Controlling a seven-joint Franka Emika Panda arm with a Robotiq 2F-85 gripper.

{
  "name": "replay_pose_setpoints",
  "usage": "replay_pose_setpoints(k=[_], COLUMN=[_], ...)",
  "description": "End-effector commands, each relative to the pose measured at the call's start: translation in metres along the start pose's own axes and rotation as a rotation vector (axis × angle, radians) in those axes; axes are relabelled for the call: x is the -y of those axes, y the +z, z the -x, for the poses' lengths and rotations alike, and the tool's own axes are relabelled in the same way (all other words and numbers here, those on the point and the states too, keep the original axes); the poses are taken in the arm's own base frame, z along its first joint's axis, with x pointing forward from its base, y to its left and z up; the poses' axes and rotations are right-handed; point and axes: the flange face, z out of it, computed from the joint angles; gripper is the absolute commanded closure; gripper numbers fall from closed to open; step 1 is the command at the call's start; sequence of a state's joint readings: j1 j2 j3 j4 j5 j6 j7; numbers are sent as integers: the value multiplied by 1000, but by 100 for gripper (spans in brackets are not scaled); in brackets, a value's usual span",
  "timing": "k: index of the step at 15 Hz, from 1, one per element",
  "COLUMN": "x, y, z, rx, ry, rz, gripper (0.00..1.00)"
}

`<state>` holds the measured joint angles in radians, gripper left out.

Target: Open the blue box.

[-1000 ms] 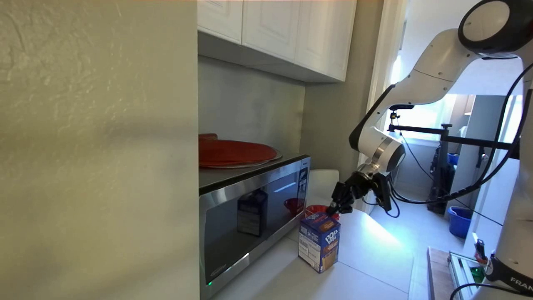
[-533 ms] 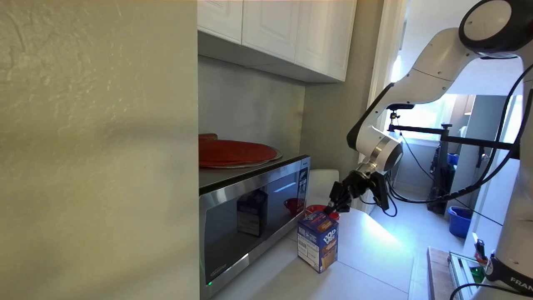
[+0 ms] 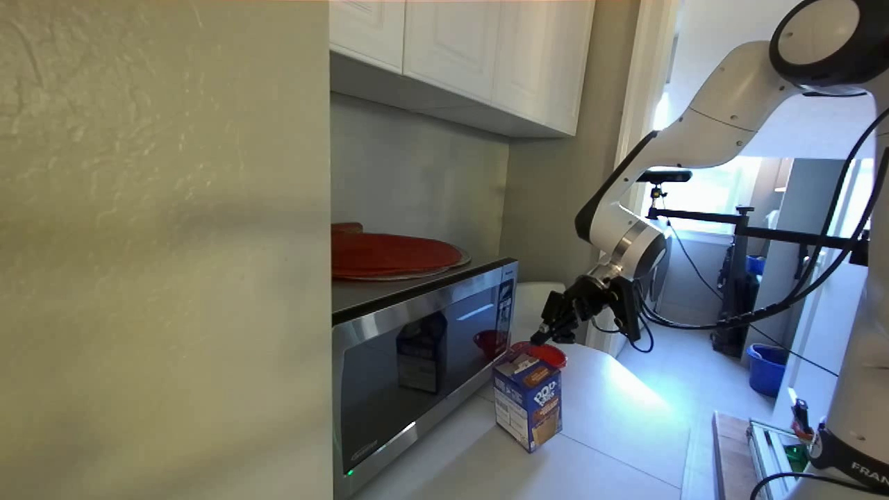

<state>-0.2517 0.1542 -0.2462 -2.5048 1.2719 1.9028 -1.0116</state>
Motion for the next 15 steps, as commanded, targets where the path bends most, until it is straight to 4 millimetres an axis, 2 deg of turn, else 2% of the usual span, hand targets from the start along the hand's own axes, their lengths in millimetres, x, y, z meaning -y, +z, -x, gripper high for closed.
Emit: replay_pose_setpoints(k=[1, 2, 4, 5, 13, 15], x=[10, 9, 6, 4, -14, -20], y=[-4, -6, -8, -10, -33, -45], z=[-4, -4, -1, 0, 9, 12], rx=[-33, -35, -35, -36, -62, -82], ry=[22, 23, 26, 29, 41, 47], rz=[-38, -34, -33, -29, 19, 50], gripper=[96, 73, 69, 64, 7, 0])
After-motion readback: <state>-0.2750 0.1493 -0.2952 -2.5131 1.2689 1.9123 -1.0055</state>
